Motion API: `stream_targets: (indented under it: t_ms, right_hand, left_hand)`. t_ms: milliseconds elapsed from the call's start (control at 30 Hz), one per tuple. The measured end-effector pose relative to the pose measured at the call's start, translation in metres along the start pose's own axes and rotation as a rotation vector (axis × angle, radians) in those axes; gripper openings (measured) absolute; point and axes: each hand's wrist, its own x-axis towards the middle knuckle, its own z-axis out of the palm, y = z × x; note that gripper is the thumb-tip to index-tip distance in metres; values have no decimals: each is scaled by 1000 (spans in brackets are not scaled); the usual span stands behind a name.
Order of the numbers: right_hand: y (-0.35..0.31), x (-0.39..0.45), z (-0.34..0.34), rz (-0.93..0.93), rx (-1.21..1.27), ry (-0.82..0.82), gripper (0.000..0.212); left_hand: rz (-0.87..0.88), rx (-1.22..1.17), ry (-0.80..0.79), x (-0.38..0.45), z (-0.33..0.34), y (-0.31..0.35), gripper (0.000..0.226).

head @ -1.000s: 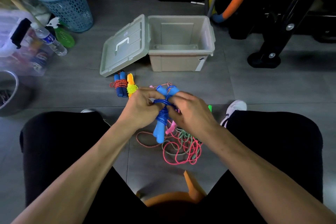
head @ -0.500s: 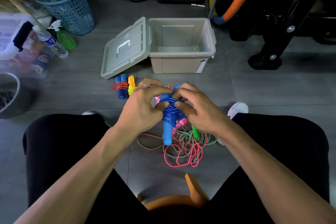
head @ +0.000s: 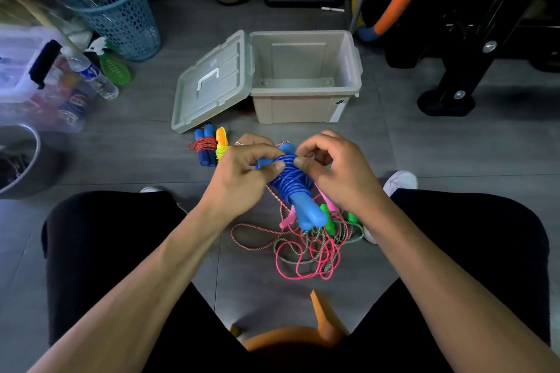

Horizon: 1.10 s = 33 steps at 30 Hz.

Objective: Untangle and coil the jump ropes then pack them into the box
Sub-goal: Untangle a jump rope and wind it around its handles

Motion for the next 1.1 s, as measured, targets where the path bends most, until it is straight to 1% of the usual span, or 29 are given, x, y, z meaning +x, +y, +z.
stream_targets:
  t_ms: [67,133,233,300,367,433,567,633,700,733,800,900,1000,1067,1100]
  right_hand:
    - [-3,-2,1,53,70,9,13]
    - [-8,-3,-1,57,100,27,11]
    - [-9,-2,-3,-86,-69,80,6]
    - [-7,-2,-3,-173,-182,99,4]
    - [-6,-3,-1,-237,-243,113,5]
    - [-6,-4,1,-281,-279,107,12]
    - [-4,-3,4,-316,-431,-14,32]
    - [-6,-6,7,-345,-514,-31,30]
    - [-9,-11,12,-352,-594,-16,18]
    - [-9,-13,16,-348,-622,3,16]
    - [-8,-16,21,-352,-667,56,24]
    - [-8,-13,22,-383,-644,184,18]
    - [-10,-9,22,-341,-529,277,17]
    - [-10,-8,20,-269,-389,301,12]
    - [-10,-8,18,-231,-316,301,11]
  left_hand:
    - [-75,-153,-33,-1,-2,1,29]
    - [-159,-263,-47,-1,-2,4,27]
    - [-243,-329,-10,0,0,6,23]
    - [-256,-314,42,1,2,6,22]
    - [-265,-286,87,1,2,4,19]
    - [-247,-240,97,0,3,3,16]
    - [-200,-158,47,-2,3,1,21]
    - [-187,-123,22,-2,2,-1,22]
    - [-172,-108,25,-2,3,-5,23]
    - [-165,-105,31,-3,4,-7,24]
    - [-131,-65,41,-3,5,-8,28]
    - [-70,-61,66,0,3,-12,35]
    - [-44,-82,121,1,3,-9,32]
    - [-74,-91,189,0,4,-10,28]
    - [-136,-126,223,0,4,-9,36]
